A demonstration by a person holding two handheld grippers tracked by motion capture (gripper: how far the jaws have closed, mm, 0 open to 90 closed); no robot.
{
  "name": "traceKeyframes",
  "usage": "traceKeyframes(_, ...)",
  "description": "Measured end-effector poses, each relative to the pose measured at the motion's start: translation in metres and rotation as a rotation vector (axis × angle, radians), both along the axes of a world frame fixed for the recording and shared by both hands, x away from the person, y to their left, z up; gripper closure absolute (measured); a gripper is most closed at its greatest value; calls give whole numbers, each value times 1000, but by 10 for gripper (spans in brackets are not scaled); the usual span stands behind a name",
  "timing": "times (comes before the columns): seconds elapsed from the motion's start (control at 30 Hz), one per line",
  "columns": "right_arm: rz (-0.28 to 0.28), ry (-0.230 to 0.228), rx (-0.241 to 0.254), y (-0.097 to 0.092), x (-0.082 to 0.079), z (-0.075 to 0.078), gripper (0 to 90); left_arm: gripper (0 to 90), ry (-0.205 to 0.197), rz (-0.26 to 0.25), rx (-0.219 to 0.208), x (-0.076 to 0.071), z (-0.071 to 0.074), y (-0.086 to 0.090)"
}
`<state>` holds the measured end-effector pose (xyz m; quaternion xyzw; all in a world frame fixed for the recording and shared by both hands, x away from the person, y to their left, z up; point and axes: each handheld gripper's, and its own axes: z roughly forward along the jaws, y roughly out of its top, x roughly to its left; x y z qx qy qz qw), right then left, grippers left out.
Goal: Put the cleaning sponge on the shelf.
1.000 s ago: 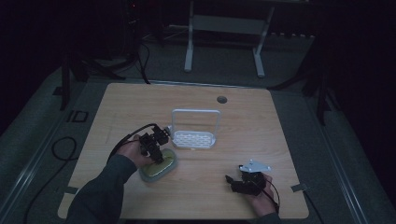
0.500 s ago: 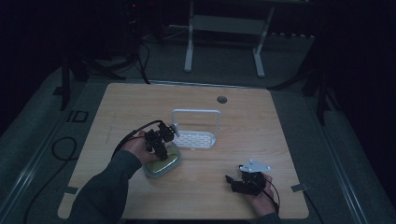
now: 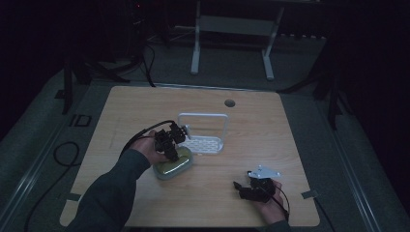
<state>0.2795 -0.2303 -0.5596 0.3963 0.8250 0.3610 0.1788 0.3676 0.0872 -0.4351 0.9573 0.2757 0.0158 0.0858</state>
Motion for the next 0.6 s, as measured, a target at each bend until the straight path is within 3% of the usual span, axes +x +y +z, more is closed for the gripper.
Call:
traceKeyframes(0.5,-1,-1,1,0,0,0,281,714,-46,-86,-9,4,5,-12)
traceKeyframes(0.6,0,0,1,0,0,0,281,714,-50,-107,10,5,3,-17)
